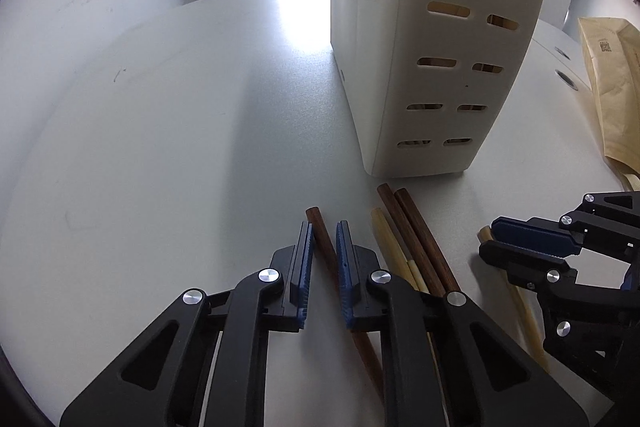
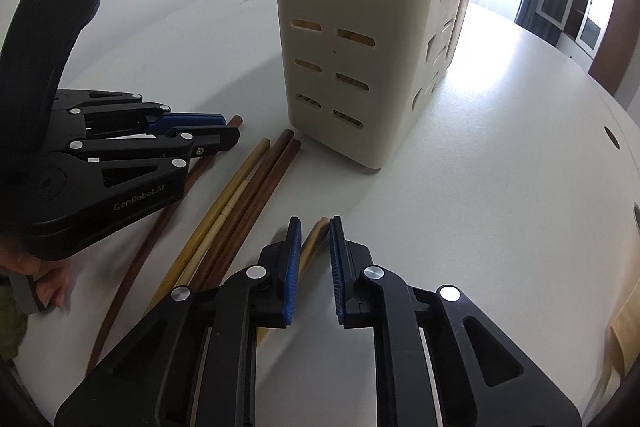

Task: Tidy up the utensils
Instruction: 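Lower the right tool to the chopstick pile and close on a light chopstick, then lift the light chopstick with the right tool and carry it over the holder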

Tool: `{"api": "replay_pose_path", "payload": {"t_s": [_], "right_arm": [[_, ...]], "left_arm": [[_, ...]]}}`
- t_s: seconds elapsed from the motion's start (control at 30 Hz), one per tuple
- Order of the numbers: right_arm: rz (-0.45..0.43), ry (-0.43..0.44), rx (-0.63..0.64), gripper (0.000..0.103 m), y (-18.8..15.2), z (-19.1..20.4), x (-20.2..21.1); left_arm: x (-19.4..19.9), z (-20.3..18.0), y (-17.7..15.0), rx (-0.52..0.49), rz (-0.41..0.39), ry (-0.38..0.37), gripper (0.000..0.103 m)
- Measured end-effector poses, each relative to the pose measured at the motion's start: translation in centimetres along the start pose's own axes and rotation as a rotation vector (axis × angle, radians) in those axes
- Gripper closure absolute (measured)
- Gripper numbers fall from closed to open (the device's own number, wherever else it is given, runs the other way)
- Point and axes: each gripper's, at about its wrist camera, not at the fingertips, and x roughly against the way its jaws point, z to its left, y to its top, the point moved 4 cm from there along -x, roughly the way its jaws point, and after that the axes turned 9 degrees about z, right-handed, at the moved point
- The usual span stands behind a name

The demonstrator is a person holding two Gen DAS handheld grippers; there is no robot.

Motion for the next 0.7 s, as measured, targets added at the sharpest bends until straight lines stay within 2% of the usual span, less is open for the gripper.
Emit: {"api": "replay_pose_path", "payload": {"t_s": [0.23, 0.5, 0.7], "right_arm": [[-0.020, 0.004, -0.048, 0.096, 0.1, -0.3, 0.7], [-0.121, 0.045, -0.095, 0.096, 0.6, -1.3, 3.8], [-0.254, 0.056, -0.166, 0.096, 1.6, -3.5, 7.2]], "left_arm": [[0.6, 0.3, 0.4, 0.011, -0.012, 0.007, 0.096], [4.3, 0.7, 0.9, 0.046, -0.116, -0.033, 0.096], [8.4, 0.7, 1.2, 0.068, -0.234, -0.072, 0.096]]}}
